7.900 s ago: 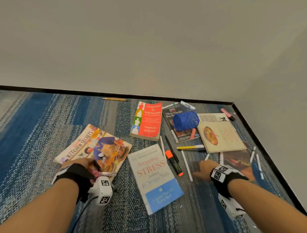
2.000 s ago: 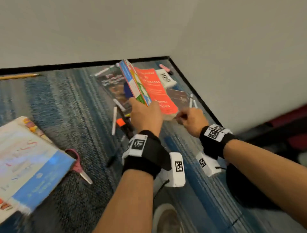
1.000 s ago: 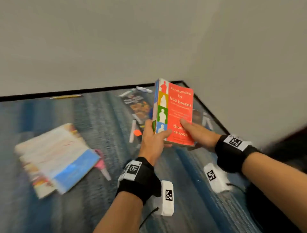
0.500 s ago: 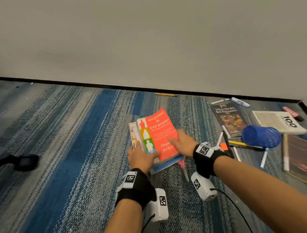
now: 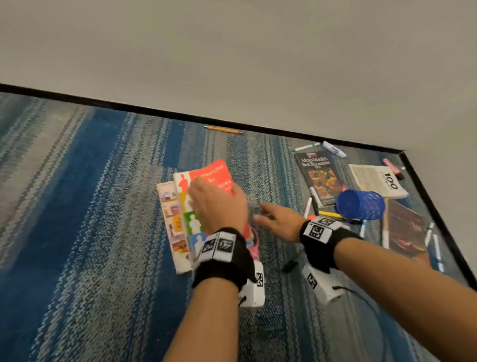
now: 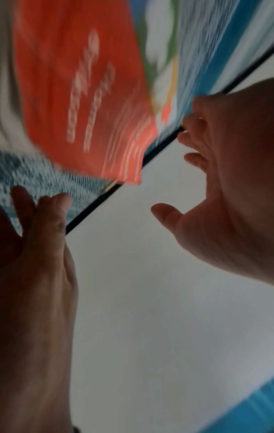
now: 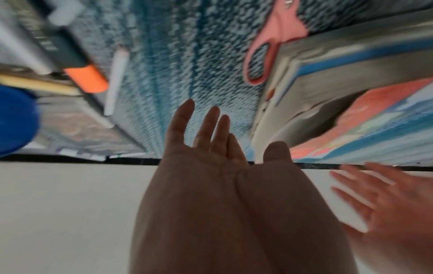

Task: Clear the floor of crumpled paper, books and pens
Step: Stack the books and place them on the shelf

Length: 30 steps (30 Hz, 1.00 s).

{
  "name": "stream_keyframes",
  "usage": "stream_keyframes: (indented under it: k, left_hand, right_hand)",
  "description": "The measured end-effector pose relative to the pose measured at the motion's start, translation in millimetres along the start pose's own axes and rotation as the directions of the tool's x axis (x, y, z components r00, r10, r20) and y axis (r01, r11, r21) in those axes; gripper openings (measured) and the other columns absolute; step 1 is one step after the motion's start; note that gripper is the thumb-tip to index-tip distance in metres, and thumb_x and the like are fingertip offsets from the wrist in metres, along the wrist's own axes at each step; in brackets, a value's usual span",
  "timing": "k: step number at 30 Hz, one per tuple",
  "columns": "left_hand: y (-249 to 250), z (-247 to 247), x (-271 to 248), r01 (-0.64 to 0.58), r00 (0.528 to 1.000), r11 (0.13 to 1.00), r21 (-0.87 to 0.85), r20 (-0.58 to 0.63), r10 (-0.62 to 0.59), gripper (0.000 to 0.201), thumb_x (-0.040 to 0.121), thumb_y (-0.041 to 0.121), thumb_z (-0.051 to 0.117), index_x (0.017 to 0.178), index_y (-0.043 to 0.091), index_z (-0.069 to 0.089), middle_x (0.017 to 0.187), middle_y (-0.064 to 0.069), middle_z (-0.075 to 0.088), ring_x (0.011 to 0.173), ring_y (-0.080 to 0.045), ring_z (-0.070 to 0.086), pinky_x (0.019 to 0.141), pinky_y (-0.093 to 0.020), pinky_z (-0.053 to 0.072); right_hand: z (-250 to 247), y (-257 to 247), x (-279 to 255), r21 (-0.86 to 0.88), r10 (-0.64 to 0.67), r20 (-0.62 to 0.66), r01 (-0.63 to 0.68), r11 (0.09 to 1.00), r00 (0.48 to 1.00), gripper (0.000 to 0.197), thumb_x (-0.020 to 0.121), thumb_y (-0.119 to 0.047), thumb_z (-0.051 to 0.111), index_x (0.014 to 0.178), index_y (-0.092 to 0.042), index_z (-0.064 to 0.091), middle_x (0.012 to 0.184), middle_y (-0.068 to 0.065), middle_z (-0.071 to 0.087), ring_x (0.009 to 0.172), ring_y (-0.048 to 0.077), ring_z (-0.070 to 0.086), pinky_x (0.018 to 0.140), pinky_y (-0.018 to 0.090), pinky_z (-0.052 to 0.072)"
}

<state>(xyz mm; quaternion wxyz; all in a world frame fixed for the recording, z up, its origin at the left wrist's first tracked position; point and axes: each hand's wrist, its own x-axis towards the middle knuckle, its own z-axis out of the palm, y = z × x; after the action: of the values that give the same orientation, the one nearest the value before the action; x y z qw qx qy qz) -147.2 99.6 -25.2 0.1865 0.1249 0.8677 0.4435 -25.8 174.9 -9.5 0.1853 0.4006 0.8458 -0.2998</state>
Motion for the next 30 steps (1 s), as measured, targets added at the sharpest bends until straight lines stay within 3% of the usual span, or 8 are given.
stream_keyframes:
  k: [4, 9, 16, 19, 22, 25, 28, 30]
  left_hand:
    - [59.8, 62.0, -28.6, -0.158, 0.954, 0.984, -0.086, 0.244, 0.175, 0.045, 0.085, 0.025, 0.060, 0.122, 0.003, 0.046, 0.125, -0.015, 0.052, 0.116, -0.033, 0.050, 0.095, -0.039, 0.040]
    - [74.4, 159.2, -63.9, -0.222, 0.799, 0.970, 0.103, 0.589, 0.121, 0.049, 0.088, 0.029, 0.059, 0.126, 0.000, 0.048, 0.131, -0.020, 0.053, 0.122, -0.037, 0.050, 0.095, -0.038, 0.042]
    - [74.5, 244.0, -52.1, -0.337, 0.796, 0.880, 0.336, 0.600, 0.075, 0.033, 0.088, 0.026, 0.061, 0.104, -0.003, 0.061, 0.114, -0.024, 0.063, 0.108, -0.040, 0.059, 0.086, -0.040, 0.048]
    - [85.3, 271.7, -44.9, -0.329, 0.805, 0.867, 0.373, 0.591, 0.051, 0.033, 0.092, 0.023, 0.057, 0.109, -0.005, 0.061, 0.117, -0.025, 0.062, 0.110, -0.040, 0.058, 0.086, -0.039, 0.047]
    - [97.3, 291.1, -42.7, -0.229, 0.831, 0.901, 0.369, 0.557, -0.016, 0.051, 0.089, 0.038, 0.063, 0.116, -0.005, 0.059, 0.122, -0.021, 0.060, 0.113, -0.038, 0.057, 0.086, -0.036, 0.046]
    - [95.8, 316.8, -39.3, -0.130, 0.833, 0.953, 0.274, 0.551, -0.044, 0.059, 0.077, 0.043, 0.075, 0.114, -0.002, 0.065, 0.117, -0.018, 0.065, 0.108, -0.033, 0.063, 0.091, -0.040, 0.051]
    - [92.6, 336.2, -44.0, -0.001, 0.824, 0.985, 0.171, 0.558, -0.096, 0.062, 0.070, 0.043, 0.081, 0.101, -0.009, 0.067, 0.090, -0.019, 0.067, 0.086, -0.030, 0.067, 0.084, -0.048, 0.055]
    - [93.5, 341.0, -46.3, 0.003, 0.822, 0.984, 0.176, 0.560, -0.103, 0.066, 0.065, 0.048, 0.082, 0.096, -0.009, 0.067, 0.085, -0.017, 0.067, 0.081, -0.027, 0.066, 0.081, -0.047, 0.055]
  right_hand:
    - [-39.2, 65.8, -33.8, -0.046, 0.158, -0.029, -0.160, 0.986, 0.987, 0.038, 0.097, -0.045, 0.045, 0.109, -0.014, 0.063, 0.110, 0.012, 0.067, 0.103, 0.028, 0.061, 0.092, 0.036, 0.046]
    - [-74.0, 191.7, -83.5, -0.003, 0.372, -0.003, -0.372, 0.928, 0.928, 0.023, 0.095, -0.036, 0.052, 0.090, -0.016, 0.062, 0.096, 0.012, 0.071, 0.090, 0.027, 0.067, 0.088, 0.040, 0.051]
    - [-60.4, 369.0, -107.2, 0.126, 0.711, -0.180, -0.701, 0.702, 0.680, 0.053, 0.087, -0.056, 0.054, 0.114, -0.012, 0.063, 0.117, 0.011, 0.065, 0.106, 0.029, 0.062, 0.087, 0.030, 0.048]
    - [-31.9, 438.8, -94.1, 0.214, 0.791, -0.157, -0.762, 0.611, 0.591, 0.098, 0.055, -0.093, 0.036, 0.115, -0.021, 0.065, 0.119, 0.012, 0.062, 0.106, 0.033, 0.061, 0.090, 0.035, 0.052]
    - [-8.2, 496.8, -76.8, 0.299, 0.843, -0.114, -0.791, 0.533, 0.525, 0.120, 0.036, -0.095, 0.025, 0.114, -0.012, 0.064, 0.119, 0.018, 0.060, 0.107, 0.035, 0.060, 0.091, 0.041, 0.052]
    - [-27.4, 474.8, -75.6, 0.605, 0.852, -0.093, -0.651, 0.460, 0.515, 0.100, 0.049, -0.086, 0.041, 0.101, -0.006, 0.071, 0.104, 0.018, 0.070, 0.093, 0.031, 0.066, 0.083, 0.038, 0.055]
    - [-53.8, 434.7, -76.5, 0.863, 0.857, 0.035, -0.448, 0.233, 0.514, 0.036, 0.087, -0.033, 0.060, 0.076, 0.001, 0.065, 0.056, 0.013, 0.067, 0.049, 0.019, 0.064, 0.054, 0.027, 0.054]
    - [-62.9, 425.3, -75.9, 0.943, 0.831, 0.112, -0.323, 0.085, 0.545, 0.021, 0.087, -0.015, 0.060, 0.078, 0.003, 0.059, 0.047, 0.016, 0.061, 0.039, 0.025, 0.061, 0.047, 0.036, 0.057]
